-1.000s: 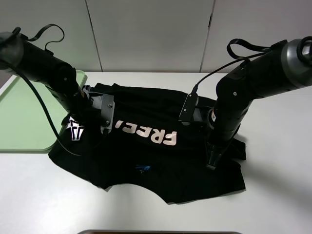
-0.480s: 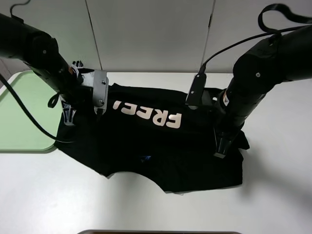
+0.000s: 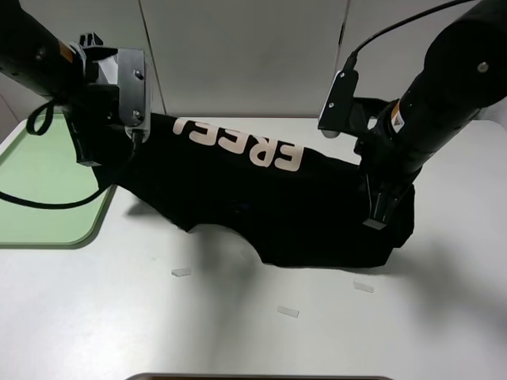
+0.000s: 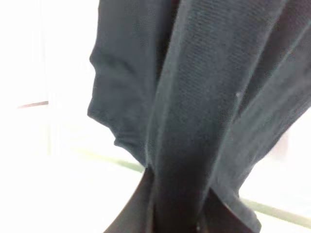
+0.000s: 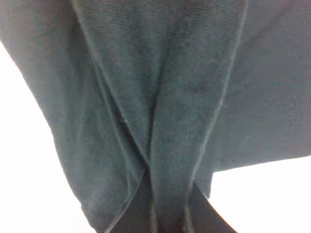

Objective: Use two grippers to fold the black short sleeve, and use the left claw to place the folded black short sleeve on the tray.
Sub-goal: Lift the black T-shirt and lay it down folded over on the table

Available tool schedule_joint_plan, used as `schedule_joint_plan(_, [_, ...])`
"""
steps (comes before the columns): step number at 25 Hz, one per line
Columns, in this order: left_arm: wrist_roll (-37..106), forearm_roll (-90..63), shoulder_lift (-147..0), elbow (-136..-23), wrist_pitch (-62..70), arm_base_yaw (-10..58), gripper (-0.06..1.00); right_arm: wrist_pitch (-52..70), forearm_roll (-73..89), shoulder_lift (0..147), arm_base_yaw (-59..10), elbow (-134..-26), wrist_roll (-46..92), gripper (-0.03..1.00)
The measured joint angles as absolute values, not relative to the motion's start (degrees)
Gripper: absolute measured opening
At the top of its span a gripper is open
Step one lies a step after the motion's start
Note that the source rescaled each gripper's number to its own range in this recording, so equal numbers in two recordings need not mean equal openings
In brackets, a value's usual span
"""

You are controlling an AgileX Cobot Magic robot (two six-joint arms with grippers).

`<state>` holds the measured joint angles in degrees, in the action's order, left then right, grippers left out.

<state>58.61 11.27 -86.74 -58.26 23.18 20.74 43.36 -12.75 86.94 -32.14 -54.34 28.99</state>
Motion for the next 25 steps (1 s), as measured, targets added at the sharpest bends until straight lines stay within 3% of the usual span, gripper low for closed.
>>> schedule_joint_plan(17, [58.6, 11.2, -74.0, -59.4, 25.5, 20.7, 0.01, 63.8, -13.8, 86.2, -32.1, -76.4, 29.2, 0.00])
schedule_joint_plan(25, [58.6, 10.4, -72.9, -70.2, 40.5, 20.8, 0.01, 67.4, -12.4, 86.2, -32.1, -81.3, 29.6, 0.00])
